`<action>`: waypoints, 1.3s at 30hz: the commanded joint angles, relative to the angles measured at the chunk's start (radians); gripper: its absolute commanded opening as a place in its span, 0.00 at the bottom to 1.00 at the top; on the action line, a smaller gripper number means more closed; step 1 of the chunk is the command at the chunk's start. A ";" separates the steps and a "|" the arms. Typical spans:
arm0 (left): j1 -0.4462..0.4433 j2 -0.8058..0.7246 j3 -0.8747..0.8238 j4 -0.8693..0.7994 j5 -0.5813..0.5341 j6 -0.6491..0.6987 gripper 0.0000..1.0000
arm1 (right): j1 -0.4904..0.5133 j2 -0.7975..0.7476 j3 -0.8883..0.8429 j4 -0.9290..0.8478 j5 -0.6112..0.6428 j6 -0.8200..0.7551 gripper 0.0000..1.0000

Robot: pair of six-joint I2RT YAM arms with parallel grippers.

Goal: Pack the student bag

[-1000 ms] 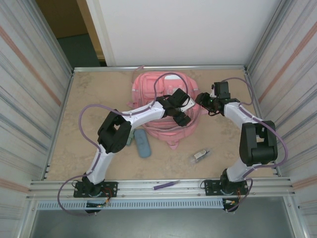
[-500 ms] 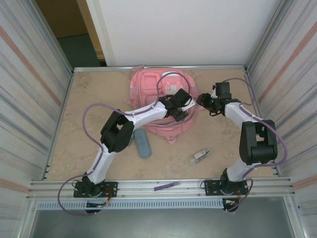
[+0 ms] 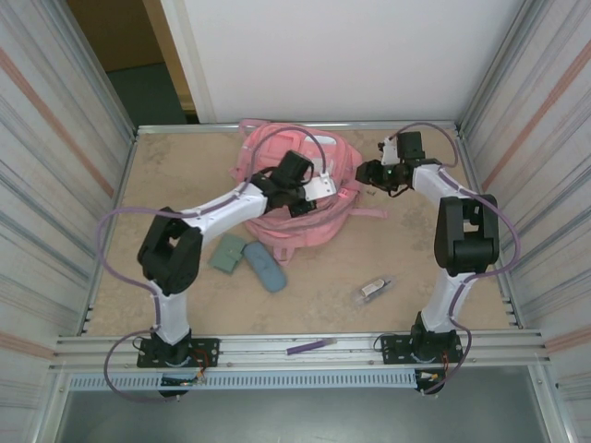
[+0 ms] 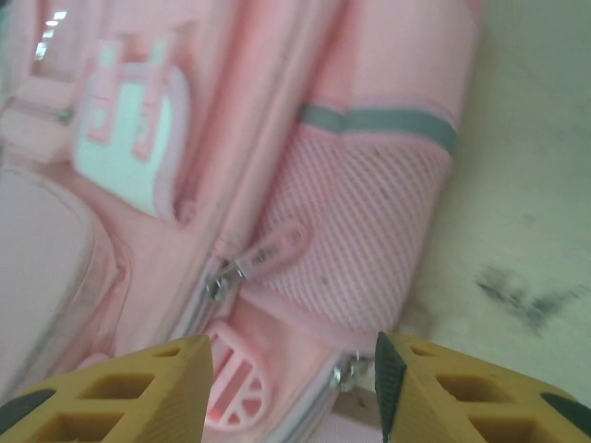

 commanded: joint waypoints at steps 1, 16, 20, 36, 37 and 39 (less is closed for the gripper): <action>0.027 -0.107 0.008 0.076 0.136 0.086 0.00 | 0.028 0.037 0.076 -0.164 -0.098 -0.203 0.49; 0.070 -0.165 -0.051 0.141 0.247 0.193 0.00 | 0.059 0.138 0.218 -0.363 -0.256 -0.767 0.48; 0.077 -0.173 -0.055 0.138 0.254 0.197 0.00 | 0.048 0.162 0.230 -0.427 -0.294 -0.930 0.48; 0.088 -0.209 -0.026 0.023 0.347 0.248 0.00 | 0.027 0.171 0.256 -0.396 -0.199 -1.027 0.50; 0.089 -0.213 -0.030 0.030 0.344 0.250 0.00 | 0.019 0.165 0.252 -0.403 -0.234 -1.051 0.51; 0.091 -0.216 -0.036 0.039 0.337 0.252 0.00 | 0.012 0.159 0.243 -0.392 -0.263 -1.075 0.51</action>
